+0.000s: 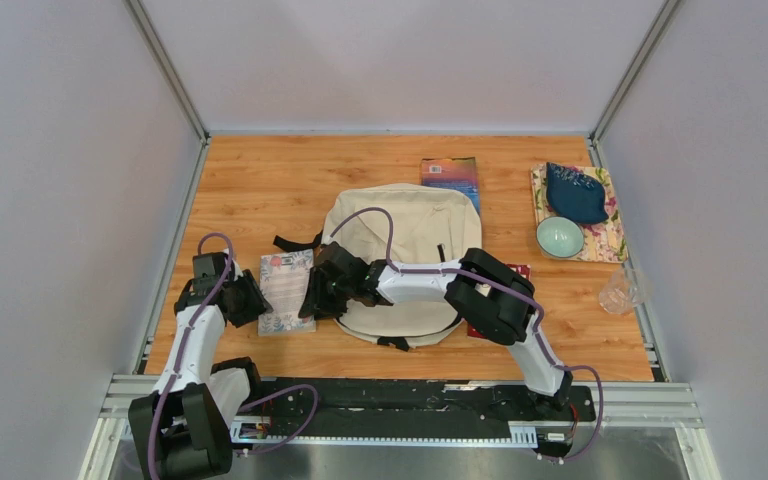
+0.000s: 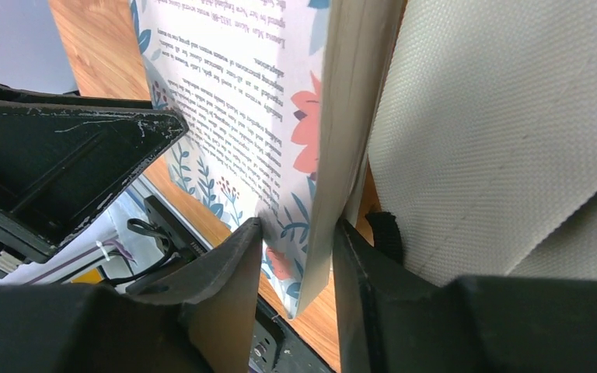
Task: Pack the student bag
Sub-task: Pick up the book from the center of the board.
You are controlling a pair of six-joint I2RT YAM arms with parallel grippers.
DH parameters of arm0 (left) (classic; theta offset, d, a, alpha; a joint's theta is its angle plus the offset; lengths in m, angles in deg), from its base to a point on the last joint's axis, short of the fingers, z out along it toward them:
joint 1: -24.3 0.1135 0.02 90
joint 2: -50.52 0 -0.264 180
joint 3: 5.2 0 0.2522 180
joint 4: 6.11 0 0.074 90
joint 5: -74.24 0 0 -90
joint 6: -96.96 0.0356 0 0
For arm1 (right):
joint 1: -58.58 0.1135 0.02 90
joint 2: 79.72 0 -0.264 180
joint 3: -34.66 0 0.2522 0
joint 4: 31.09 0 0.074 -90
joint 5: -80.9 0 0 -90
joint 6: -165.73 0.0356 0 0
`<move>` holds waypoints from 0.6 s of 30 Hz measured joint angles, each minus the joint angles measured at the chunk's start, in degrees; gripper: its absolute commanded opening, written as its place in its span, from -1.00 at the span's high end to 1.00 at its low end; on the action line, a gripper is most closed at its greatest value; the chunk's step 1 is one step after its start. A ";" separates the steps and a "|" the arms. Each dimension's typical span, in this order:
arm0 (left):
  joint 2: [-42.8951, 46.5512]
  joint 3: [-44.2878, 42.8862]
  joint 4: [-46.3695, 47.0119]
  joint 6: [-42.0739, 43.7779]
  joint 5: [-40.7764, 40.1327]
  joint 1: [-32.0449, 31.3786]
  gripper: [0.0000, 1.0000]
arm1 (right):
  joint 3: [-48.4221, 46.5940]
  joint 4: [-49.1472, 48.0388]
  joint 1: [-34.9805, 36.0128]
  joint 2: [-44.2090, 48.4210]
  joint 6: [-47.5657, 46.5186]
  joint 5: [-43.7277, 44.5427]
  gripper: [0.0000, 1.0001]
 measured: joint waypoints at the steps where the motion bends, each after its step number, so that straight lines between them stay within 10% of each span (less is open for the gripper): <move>1: 0.04 0.00 0.22 0.02 -0.02 0.04 0.19 | 0.00 -0.11 -0.07 0.00 0.09 -0.07 0.05; 6: 0.52 0.07 1.99 0.42 -0.15 0.20 0.42 | 0.48 -2.21 -0.22 0.00 1.01 -0.74 0.20; 10: 0.74 0.07 3.37 0.57 -0.70 0.39 0.49 | 0.68 -2.45 -0.46 -0.02 2.16 -1.09 1.00; 14: 1.03 0.09 3.69 0.63 -1.18 0.48 0.46 | 0.83 -3.26 -0.63 -0.02 2.91 -1.31 1.00; 18: 2.89 0.11 3.15 0.11 -1.40 0.44 0.02 | 1.73 -4.81 -0.63 0.28 2.84 -1.27 1.00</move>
